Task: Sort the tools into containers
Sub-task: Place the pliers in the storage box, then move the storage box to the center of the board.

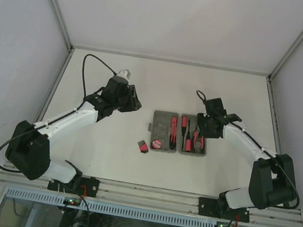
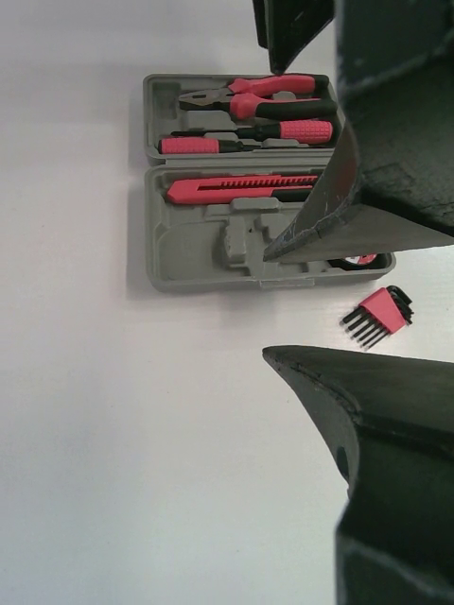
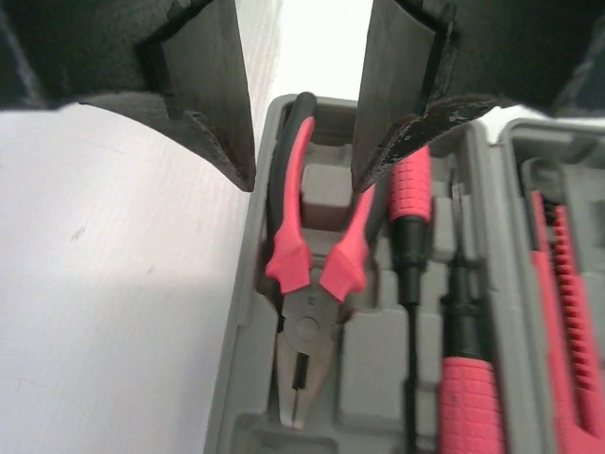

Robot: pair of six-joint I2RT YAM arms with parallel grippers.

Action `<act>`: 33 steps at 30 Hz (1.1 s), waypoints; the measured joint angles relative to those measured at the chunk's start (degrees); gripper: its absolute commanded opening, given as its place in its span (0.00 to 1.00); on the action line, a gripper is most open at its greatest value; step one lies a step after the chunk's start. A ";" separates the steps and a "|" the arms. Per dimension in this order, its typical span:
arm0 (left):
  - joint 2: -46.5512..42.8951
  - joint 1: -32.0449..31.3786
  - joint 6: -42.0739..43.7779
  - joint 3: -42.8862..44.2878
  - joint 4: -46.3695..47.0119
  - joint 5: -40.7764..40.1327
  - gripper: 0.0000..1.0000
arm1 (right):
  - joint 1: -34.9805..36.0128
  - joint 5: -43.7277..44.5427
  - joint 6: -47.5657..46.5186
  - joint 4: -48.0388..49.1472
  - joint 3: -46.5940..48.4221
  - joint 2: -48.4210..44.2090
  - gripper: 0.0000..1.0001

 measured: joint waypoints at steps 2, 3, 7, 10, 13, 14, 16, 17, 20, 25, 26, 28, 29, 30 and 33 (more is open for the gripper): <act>0.00 0.00 0.02 0.00 0.00 -0.02 0.45 | -1.07 -1.88 0.17 0.90 -0.02 -2.23 0.50; 0.00 0.00 0.02 0.00 0.00 -0.02 0.45 | -1.62 -2.80 0.28 1.40 -0.07 -3.26 0.53; 0.00 0.00 0.04 0.00 -0.02 -0.02 0.46 | -5.42 -5.73 1.09 4.37 -1.22 -7.02 0.61; 0.00 0.00 0.09 0.00 -0.07 -0.04 0.46 | -8.63 -7.37 2.12 6.78 -3.10 -8.83 0.65; 0.00 0.00 0.13 0.00 -0.50 -0.13 0.46 | -11.76 -9.81 3.61 9.18 -5.16 -10.16 0.70; 0.00 0.00 0.13 0.00 -0.72 -0.26 0.47 | -12.96 -10.93 4.20 10.16 -5.84 -10.58 0.72; -0.02 0.00 0.15 0.00 -1.14 -0.48 0.47 | -15.10 -13.18 5.03 11.98 -6.82 -10.91 0.75; -0.04 0.00 0.15 0.00 -1.29 -0.52 0.47 | -16.00 -14.36 5.40 12.81 -7.15 -10.88 0.77; -0.24 0.00 0.15 0.00 -1.53 -0.57 0.47 | -17.79 -17.20 6.05 14.99 -7.45 -10.45 0.81; -0.79 0.00 0.42 0.00 -2.21 -1.03 0.47 | -18.18 -19.58 6.51 18.25 -7.45 -8.76 0.86; -0.90 0.00 0.52 0.00 -2.29 -1.07 0.47 | -18.18 -19.91 6.58 18.78 -7.45 -8.35 0.87; -1.14 0.20 0.57 0.00 -2.45 -1.11 0.47 | -18.18 -20.65 6.71 19.78 -7.45 -7.37 0.91; -1.27 0.42 0.59 0.00 -2.60 -1.11 0.47 | -18.18 -20.96 6.78 20.20 -7.45 -6.99 0.92; -1.38 0.76 0.59 0.00 -2.62 -1.14 0.46 | -18.18 -21.29 6.88 20.70 -7.45 -6.51 0.92; -1.51 1.77 0.59 0.00 -2.62 -1.25 0.47 | -18.18 -22.53 6.91 21.86 -7.45 -4.83 0.93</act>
